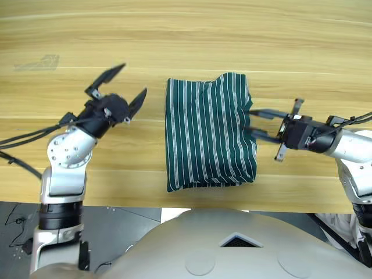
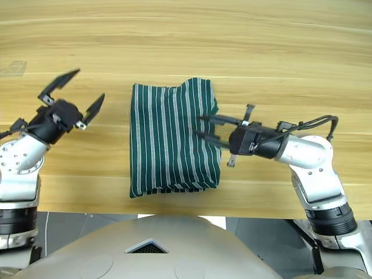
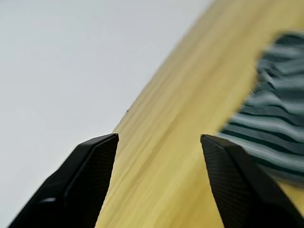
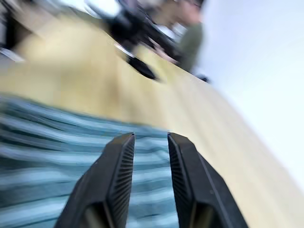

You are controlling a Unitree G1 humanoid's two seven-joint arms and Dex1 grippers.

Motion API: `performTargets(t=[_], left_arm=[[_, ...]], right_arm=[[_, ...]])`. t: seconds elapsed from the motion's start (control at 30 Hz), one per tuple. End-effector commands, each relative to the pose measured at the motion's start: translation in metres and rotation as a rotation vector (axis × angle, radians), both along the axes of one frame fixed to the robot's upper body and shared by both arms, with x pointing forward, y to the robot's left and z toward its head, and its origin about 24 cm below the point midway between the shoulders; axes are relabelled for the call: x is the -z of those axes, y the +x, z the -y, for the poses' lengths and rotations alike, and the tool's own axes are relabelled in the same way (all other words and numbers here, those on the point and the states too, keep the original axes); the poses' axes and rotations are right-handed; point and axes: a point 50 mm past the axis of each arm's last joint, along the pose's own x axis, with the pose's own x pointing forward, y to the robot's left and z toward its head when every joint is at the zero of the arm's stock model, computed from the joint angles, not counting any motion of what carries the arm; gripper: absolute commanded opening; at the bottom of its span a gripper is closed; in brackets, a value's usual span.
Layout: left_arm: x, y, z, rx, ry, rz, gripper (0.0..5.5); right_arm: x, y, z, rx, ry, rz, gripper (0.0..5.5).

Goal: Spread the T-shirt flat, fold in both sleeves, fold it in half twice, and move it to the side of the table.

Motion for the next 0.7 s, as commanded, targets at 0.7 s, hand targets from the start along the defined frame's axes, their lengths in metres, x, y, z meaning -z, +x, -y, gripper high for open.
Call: performTargets(t=[0.7], left_arm=[[0.064,-0.107,0.018,0.728,0.494,-0.115,3.21]], right_arm=[[0.077,-0.052,0.061,-0.575,-0.411,0.332,1.29]])
